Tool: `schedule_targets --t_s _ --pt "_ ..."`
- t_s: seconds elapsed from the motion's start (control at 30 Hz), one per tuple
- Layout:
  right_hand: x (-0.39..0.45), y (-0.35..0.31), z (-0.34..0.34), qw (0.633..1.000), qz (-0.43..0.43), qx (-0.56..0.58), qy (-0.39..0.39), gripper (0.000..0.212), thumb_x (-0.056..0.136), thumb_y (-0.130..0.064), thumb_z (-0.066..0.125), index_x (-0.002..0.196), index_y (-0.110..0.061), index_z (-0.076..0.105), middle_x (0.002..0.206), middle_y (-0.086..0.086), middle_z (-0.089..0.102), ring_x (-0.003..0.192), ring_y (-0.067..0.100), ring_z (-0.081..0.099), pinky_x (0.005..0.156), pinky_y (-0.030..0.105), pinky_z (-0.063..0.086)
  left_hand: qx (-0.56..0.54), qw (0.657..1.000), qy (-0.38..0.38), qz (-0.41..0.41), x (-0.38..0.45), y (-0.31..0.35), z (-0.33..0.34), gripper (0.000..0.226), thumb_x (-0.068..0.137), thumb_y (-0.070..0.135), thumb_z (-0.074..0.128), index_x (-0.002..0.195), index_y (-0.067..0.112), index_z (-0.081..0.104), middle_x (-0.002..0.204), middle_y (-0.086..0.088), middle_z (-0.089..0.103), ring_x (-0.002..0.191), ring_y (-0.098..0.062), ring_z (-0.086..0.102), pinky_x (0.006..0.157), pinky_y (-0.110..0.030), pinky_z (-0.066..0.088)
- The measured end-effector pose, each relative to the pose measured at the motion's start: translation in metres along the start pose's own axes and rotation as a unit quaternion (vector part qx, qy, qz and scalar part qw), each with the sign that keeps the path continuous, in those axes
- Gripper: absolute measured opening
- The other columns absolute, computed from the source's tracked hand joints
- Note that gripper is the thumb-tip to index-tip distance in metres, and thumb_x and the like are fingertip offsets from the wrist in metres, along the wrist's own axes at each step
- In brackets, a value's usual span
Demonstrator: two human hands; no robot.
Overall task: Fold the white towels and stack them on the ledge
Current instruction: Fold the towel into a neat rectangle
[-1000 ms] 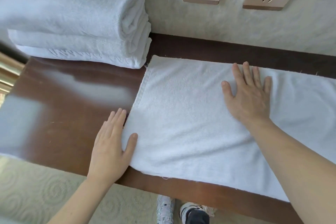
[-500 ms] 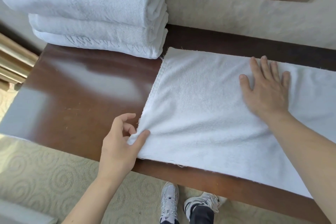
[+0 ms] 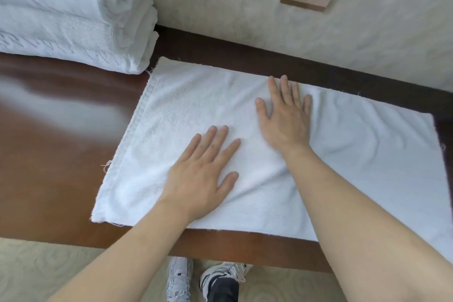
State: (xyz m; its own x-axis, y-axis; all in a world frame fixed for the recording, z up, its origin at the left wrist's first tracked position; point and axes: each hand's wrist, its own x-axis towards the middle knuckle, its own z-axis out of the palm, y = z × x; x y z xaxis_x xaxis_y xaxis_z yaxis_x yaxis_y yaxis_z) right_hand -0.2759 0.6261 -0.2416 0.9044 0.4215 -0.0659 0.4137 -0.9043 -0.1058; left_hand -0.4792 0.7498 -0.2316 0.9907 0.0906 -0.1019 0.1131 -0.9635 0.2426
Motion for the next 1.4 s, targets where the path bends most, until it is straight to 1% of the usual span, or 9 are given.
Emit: schedule_targets --t_s 0.07,0.2,0.4,0.57,0.73,1.0,1.07,1.2,1.4 --pt "0.001 0.002 0.001 1.0 -0.001 0.004 -0.002 0.068 0.098 -0.064 0.007 0.159 -0.035 0.003 0.168 -0.005 -0.002 0.154 0.017 -0.005 0.124 0.05 -0.004 0.033 0.999 0.005 -0.041 -0.01 -0.027 0.004 0.064 0.1 0.062 0.007 0.158 0.038 -0.003 0.167 0.007 -0.01 0.153 -0.015 -0.014 0.125 -0.041 -0.004" --pt "0.0 0.003 0.003 1.0 -0.001 0.003 0.007 0.068 0.098 -0.064 0.006 0.159 -0.035 0.001 0.168 -0.005 -0.003 0.154 0.017 -0.006 0.123 0.052 -0.004 0.0 0.972 0.029 -0.233 -0.019 -0.058 -0.011 0.071 0.099 0.063 0.009 0.16 0.028 0.009 0.168 -0.001 0.001 0.154 -0.024 -0.007 0.125 -0.045 0.001" --pt "0.001 0.001 0.001 1.0 -0.001 0.03 0.009 0.066 0.099 -0.062 0.008 0.159 -0.035 0.005 0.168 -0.005 -0.001 0.154 0.016 -0.006 0.123 0.051 -0.006 -0.003 0.999 0.009 0.031 0.016 0.042 0.01 0.067 0.101 0.06 0.021 0.16 0.028 0.014 0.168 -0.001 0.004 0.155 -0.022 -0.003 0.125 -0.045 0.004" --pt "-0.004 0.004 -0.006 0.996 -0.022 0.09 -0.008 0.07 0.099 -0.065 0.009 0.16 -0.031 0.01 0.168 -0.005 0.001 0.154 0.015 -0.006 0.122 0.053 -0.008 0.032 0.993 0.013 -0.116 -0.007 0.017 0.016 0.068 0.1 0.062 0.017 0.16 0.031 0.007 0.168 0.0 0.006 0.155 -0.025 0.001 0.124 -0.049 0.007" --pt "-0.035 -0.006 -0.021 0.979 0.005 0.194 0.063 0.067 0.103 -0.058 0.012 0.159 -0.021 0.02 0.168 0.0 0.007 0.155 0.02 0.002 0.124 0.052 -0.002 0.037 0.992 -0.003 -0.118 -0.004 0.023 0.015 0.069 0.099 0.062 0.016 0.16 0.032 0.005 0.168 -0.001 0.005 0.155 -0.025 -0.001 0.124 -0.049 0.005" --pt "-0.13 0.07 -0.006 0.992 0.121 0.032 -0.023 0.072 0.095 -0.07 -0.007 0.156 -0.035 -0.019 0.166 -0.001 -0.02 0.152 0.021 -0.019 0.122 0.054 -0.007 0.015 0.99 -0.017 -0.136 -0.005 0.03 0.01 0.076 0.095 0.068 0.016 0.16 0.031 0.002 0.168 -0.002 0.0 0.154 -0.027 -0.009 0.123 -0.052 0.001" --pt "-0.131 0.082 -0.005 0.99 0.133 0.035 -0.023 0.074 0.094 -0.072 -0.006 0.155 -0.034 -0.021 0.166 -0.001 -0.019 0.152 0.02 -0.019 0.123 0.053 -0.007 -0.001 0.992 -0.007 -0.124 0.005 0.04 0.011 0.075 0.096 0.067 0.017 0.16 0.031 0.002 0.168 -0.003 -0.002 0.154 -0.029 -0.011 0.123 -0.052 -0.001" --pt "-0.132 0.092 -0.002 0.996 0.089 0.02 -0.024 0.073 0.095 -0.073 0.001 0.157 -0.038 -0.015 0.166 -0.006 -0.018 0.152 0.018 -0.021 0.122 0.052 -0.01 0.023 1.0 -0.005 0.007 0.046 0.058 0.016 0.07 0.098 0.063 0.02 0.16 0.033 0.004 0.168 0.001 -0.001 0.154 -0.024 -0.009 0.125 -0.048 0.001" --pt "-0.131 0.107 -0.013 0.989 0.138 0.03 -0.044 0.079 0.091 -0.076 -0.003 0.157 -0.035 -0.016 0.165 -0.004 -0.022 0.15 0.019 -0.026 0.122 0.054 -0.011 0.003 0.999 0.001 -0.054 0.062 0.041 0.008 0.072 0.096 0.069 0.011 0.16 0.035 0.006 0.168 0.002 -0.005 0.154 -0.022 -0.012 0.124 -0.047 -0.004"
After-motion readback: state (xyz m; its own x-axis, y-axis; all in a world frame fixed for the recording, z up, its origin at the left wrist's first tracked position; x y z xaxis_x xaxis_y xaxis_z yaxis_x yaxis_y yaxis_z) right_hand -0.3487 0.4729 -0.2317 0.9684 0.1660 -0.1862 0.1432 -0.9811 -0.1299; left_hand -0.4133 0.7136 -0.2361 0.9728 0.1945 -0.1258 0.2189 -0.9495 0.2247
